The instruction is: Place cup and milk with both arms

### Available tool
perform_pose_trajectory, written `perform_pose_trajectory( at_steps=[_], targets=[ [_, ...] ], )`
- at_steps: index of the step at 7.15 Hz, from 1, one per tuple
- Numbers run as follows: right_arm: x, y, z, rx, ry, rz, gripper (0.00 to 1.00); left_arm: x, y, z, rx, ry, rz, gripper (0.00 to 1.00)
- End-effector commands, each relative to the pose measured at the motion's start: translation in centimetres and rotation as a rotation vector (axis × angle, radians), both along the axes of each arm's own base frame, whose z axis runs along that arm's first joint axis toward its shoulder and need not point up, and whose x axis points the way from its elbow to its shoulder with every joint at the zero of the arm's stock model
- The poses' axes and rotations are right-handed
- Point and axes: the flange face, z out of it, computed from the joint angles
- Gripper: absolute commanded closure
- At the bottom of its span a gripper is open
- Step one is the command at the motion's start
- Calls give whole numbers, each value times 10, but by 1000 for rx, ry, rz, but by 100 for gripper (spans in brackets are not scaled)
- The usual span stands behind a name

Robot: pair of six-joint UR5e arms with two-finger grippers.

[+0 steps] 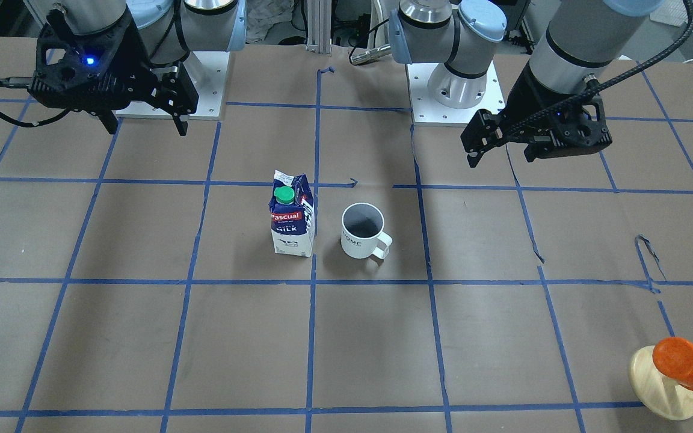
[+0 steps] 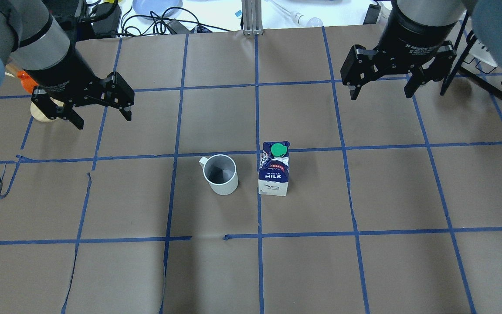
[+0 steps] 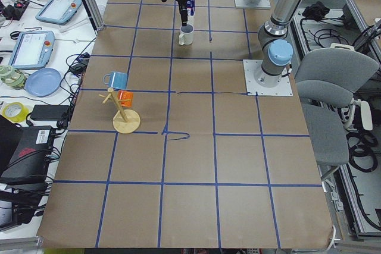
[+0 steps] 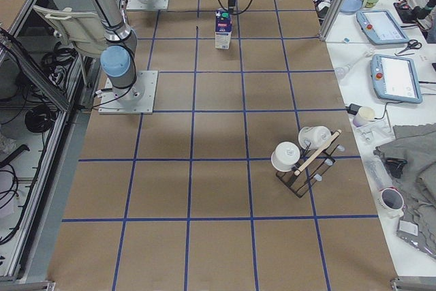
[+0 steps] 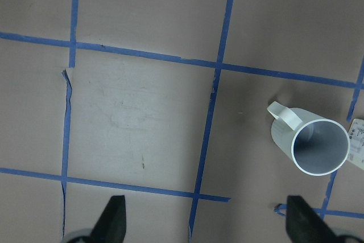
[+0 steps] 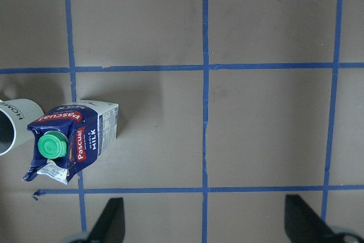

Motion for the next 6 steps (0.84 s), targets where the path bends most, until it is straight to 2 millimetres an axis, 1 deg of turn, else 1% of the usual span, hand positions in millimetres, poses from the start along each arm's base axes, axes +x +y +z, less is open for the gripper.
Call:
perform_pose_trajectory(
  at_steps=[1, 4, 6],
  targets=[
    [0, 0, 0, 0, -2, -1, 0, 0, 0, 0, 0, 1, 0, 0],
    [0, 0, 0, 0, -4, -1, 0, 0, 1, 1, -1, -4, 0, 0],
    [0, 1, 0, 0, -4, -4, 0, 0, 3, -2, 5, -3, 0, 0]
  ],
)
